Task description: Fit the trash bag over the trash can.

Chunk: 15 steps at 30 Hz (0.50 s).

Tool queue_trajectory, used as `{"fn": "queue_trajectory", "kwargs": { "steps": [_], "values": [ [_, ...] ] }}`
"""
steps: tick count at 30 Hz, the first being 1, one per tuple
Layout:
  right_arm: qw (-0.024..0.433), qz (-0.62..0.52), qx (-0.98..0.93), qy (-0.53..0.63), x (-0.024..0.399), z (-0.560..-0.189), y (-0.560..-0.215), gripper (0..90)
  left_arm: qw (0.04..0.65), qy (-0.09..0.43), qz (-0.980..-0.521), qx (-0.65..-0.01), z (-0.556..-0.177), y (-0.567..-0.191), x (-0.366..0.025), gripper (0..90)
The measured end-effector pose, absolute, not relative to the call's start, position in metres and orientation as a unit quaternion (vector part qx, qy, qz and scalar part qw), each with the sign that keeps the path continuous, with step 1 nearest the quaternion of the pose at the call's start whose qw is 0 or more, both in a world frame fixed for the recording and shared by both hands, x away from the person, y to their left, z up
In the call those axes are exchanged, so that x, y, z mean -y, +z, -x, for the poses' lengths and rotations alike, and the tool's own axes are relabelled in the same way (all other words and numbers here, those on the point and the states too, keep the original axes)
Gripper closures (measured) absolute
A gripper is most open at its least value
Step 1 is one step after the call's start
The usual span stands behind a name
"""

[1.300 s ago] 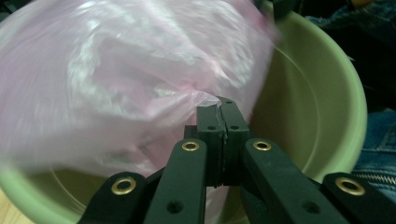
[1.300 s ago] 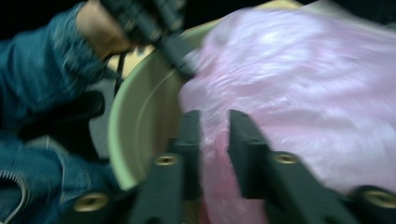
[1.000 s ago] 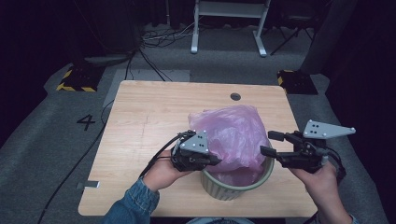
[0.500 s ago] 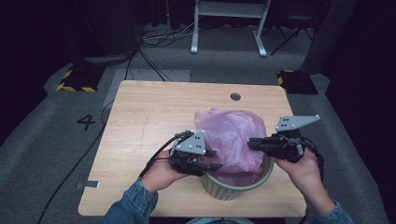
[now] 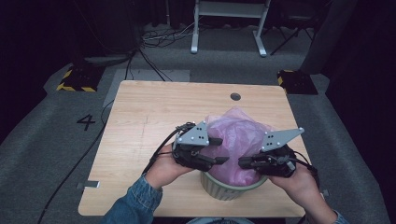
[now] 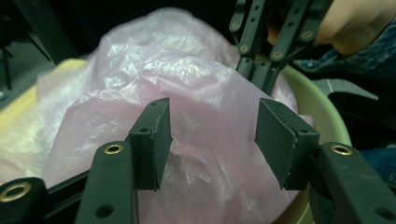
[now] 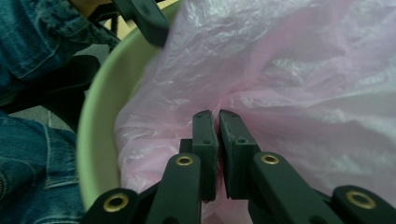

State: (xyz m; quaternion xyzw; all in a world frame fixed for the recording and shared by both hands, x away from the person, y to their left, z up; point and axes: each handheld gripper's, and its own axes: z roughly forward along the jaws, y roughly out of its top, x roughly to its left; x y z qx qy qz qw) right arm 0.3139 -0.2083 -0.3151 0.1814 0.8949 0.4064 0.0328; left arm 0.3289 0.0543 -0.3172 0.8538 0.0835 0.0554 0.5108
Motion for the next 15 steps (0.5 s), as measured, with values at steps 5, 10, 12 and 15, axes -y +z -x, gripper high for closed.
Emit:
{"fn": "queue_trajectory", "kwargs": {
  "steps": [5,10,12,15],
  "values": [
    [0.032,-0.175,-0.896,0.407,0.204,-0.310,-0.316,77.3,0.473,0.039,-0.877,-0.073,-0.324,-0.329,-0.045,68.6],
    [0.054,-0.210,-0.863,0.456,0.224,-0.313,-0.310,51.8,0.458,0.030,-0.886,-0.069,-0.320,-0.335,-0.047,83.9],
    [0.077,-0.235,-0.841,0.481,0.239,-0.316,-0.305,46.2,0.454,0.028,-0.888,-0.069,-0.320,-0.336,-0.048,84.7],
    [0.108,-0.278,-0.808,0.508,0.261,-0.323,-0.299,39.7,0.452,0.023,-0.889,-0.068,-0.320,-0.336,-0.048,85.2]
  ]
}}
